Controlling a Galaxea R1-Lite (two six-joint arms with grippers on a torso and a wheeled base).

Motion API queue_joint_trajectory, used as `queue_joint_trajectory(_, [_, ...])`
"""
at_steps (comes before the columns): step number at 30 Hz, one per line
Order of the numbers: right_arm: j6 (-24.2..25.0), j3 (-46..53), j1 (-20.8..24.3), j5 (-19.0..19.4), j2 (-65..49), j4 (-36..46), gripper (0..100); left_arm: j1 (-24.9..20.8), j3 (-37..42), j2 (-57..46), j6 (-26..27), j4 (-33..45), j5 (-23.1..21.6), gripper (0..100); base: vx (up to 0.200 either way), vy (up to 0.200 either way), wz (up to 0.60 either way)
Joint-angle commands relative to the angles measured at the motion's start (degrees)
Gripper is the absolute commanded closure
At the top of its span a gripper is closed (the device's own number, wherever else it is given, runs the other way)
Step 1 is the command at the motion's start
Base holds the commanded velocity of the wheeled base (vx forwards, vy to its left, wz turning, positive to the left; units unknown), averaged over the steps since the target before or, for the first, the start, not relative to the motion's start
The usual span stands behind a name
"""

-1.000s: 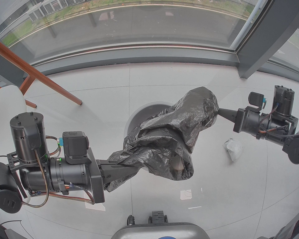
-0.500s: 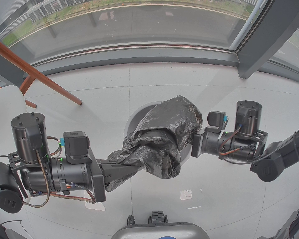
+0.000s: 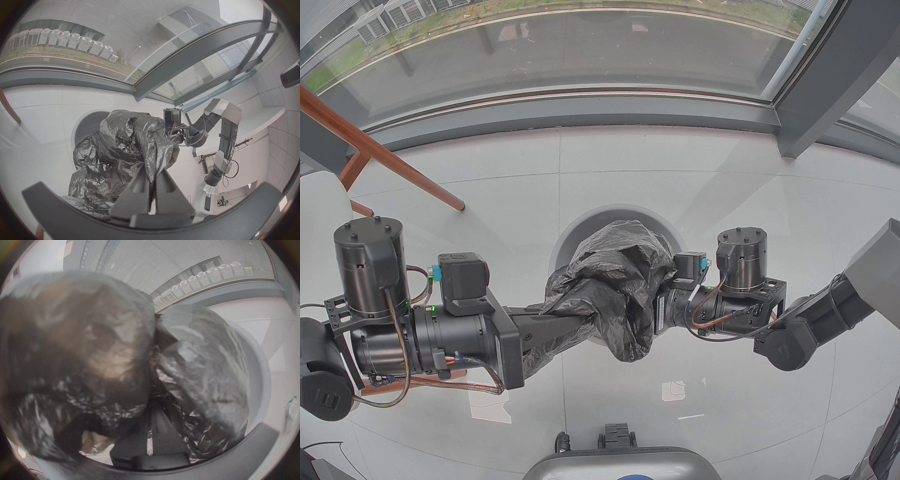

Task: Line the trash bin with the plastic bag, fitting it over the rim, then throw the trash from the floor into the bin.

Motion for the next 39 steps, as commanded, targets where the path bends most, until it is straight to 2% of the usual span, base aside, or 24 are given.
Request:
queue_joint_trajectory(1, [0.01, -0.08, -0.39, -0.01, 1.12, 0.15, 100, 0.09, -2.67, 3.93, -0.01, 0.23, 0.13, 100, 0.0, 0.0, 0.0])
queue_joint_trajectory(4, [0.01, 0.45, -0.74, -0.63, -1.87, 2.26, 100, 0.17, -5.74, 5.87, 0.08, 5.33, 1.18, 100, 0.0, 0.0, 0.0])
queue_joint_trajectory(9, [0.1, 1.32, -1.09, -0.98, -12.15, 11.75, 100, 0.09, -14.36, 6.22, 0.08, 18.6, 3.64, 100, 0.0, 0.0, 0.0])
queue_joint_trajectory(12, [0.1, 1.06, -2.24, -0.98, -17.78, 17.02, 100, 0.09, -18.93, 6.4, -0.01, 22.82, 3.99, 100, 0.0, 0.0, 0.0])
queue_joint_trajectory(22, [0.01, 0.88, -7.16, -0.45, -31.84, 28.63, 100, 0.26, -22.18, 10.61, -0.01, 22.64, 5.58, 100, 0.0, 0.0, 0.0])
queue_joint_trajectory(30, [0.01, 6.86, -9.44, -0.28, -34.21, 28.98, 100, 0.09, -27.1, 16.06, 0.16, 21.32, 5.66, 100, 0.0, 0.0, 0.0])
queue_joint_trajectory(31, [0.01, 8.0, -9.53, -0.28, -34.04, 28.89, 0, -0.09, -27.72, 16.5, 0.16, 21.41, 5.66, 100, 0.0, 0.0, 0.0])
queue_joint_trajectory(39, [-0.25, 10.99, -8.92, -0.28, -32.19, 26.16, 0, -1.23, -28.77, 16.77, 0.16, 21.76, 5.66, 100, 0.0, 0.0, 0.0])
